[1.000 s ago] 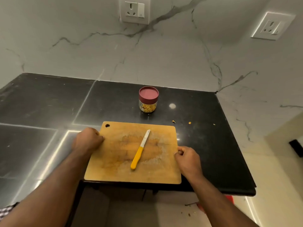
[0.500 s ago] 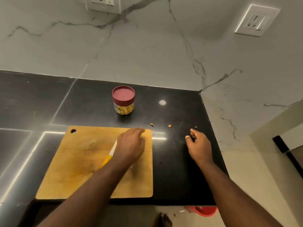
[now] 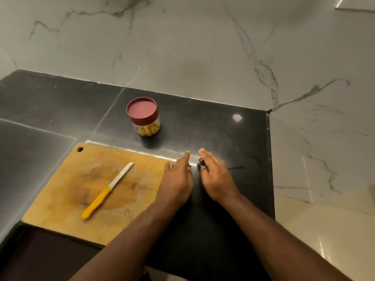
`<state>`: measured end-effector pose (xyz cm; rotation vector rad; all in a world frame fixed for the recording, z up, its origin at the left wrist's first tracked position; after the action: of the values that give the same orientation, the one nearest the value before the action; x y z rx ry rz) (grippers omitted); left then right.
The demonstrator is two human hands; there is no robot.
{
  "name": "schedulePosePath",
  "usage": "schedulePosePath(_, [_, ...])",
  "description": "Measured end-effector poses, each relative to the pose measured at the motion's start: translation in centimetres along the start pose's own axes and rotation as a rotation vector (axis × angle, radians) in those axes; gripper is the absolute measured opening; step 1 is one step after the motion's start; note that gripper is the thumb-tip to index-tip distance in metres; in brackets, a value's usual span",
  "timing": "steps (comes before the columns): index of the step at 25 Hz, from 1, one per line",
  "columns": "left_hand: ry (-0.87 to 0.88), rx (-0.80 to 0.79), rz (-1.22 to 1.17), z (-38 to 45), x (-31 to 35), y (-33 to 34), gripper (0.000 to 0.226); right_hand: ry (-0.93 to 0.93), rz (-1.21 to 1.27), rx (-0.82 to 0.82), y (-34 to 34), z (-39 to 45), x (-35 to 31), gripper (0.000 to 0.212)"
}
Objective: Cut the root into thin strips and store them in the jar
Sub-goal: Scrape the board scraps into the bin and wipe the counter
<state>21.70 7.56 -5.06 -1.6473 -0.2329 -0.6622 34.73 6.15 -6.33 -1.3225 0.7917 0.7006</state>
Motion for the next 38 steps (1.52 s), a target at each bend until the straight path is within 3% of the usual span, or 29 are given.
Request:
schedulePosePath(3, [-0.140,0.179,-0.284,-1.1,-1.7,-3.2,0.042,0.030,-0.051,0.039,-3.4,5.8,1.6,0.046])
schedulePosePath(5, [-0.220,0.246,-0.385,-2.0,-3.8,-4.3,0.033,0.004,-0.234,-0.117,-2.1,8.7,1.9,0.048])
schedulePosePath(7, [-0.300,0.268,-0.530,-3.0,-5.6,-4.2,0.028,-0.135,-0.326,-0.292,1.7,8.8,0.4,0.055])
schedulePosePath(10, [-0.386,0.286,-0.674,-4.7,-6.9,-3.6,0.025,-0.347,-0.318,-0.511,5.6,3.9,-2.2,0.060])
schedulePosePath(14, [-0.449,0.267,-0.873,-6.8,-6.8,-3.2,0.019,-0.487,-0.243,-0.606,5.4,-5.4,-3.5,0.054])
schedulePosePath(16, [-0.473,0.219,-0.957,-8.0,-6.4,-2.5,0.018,-0.472,-0.124,-0.570,4.7,-8.3,-3.6,0.051])
schedulePosePath(20, [-0.501,0.119,-1.071,-10.2,-5.6,-1.6,0.018,-0.076,0.189,-0.029,-1.2,-3.6,-0.8,0.041])
schedulePosePath(21, [-0.506,0.080,-1.094,-11.2,-5.4,-1.4,0.019,-0.046,0.177,0.023,-1.5,-2.8,-0.6,0.040])
schedulePosePath(23, [-0.520,-0.038,-1.168,-14.0,-4.7,-0.7,0.021,-0.089,0.138,-0.046,0.2,-3.0,-1.7,0.040])
schedulePosePath(26, [-0.577,-0.373,-1.284,-19.5,-4.1,2.2,0.028,-0.174,0.123,-0.213,3.7,-6.3,-3.8,0.040])
schedulePosePath(29, [-0.711,-0.678,-1.293,-25.0,-6.3,6.8,0.040,-0.100,0.266,-0.242,5.2,-9.3,-3.8,0.039])
schedulePosePath(31, [-0.837,-0.734,-1.283,-27.0,-8.7,10.2,0.044,0.025,0.477,-0.229,5.4,-10.8,-3.4,0.040])
schedulePosePath(34, [-0.922,-0.732,-1.337,-27.1,-9.5,13.9,0.048,0.184,0.789,-0.008,3.0,-11.0,-1.9,0.042])
schedulePosePath(36, [-0.890,-0.762,-1.352,-26.6,-8.2,15.0,0.052,0.220,0.769,0.050,2.0,-11.2,-1.5,0.042])
schedulePosePath(38, [-0.836,-0.780,-1.380,-25.9,-7.0,15.3,0.054,0.179,0.642,-0.015,3.4,-12.6,-2.2,0.042])
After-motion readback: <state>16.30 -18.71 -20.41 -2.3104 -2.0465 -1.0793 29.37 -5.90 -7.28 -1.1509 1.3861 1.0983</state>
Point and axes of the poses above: each hand's wrist, its own z-axis towards the middle knuckle, its own y-axis out of the palm, x = y × z, the point moved 9 cm from there along z, towards the middle knuckle, and after that the axes turned 8 degrees about z, right-handed, at the moved point
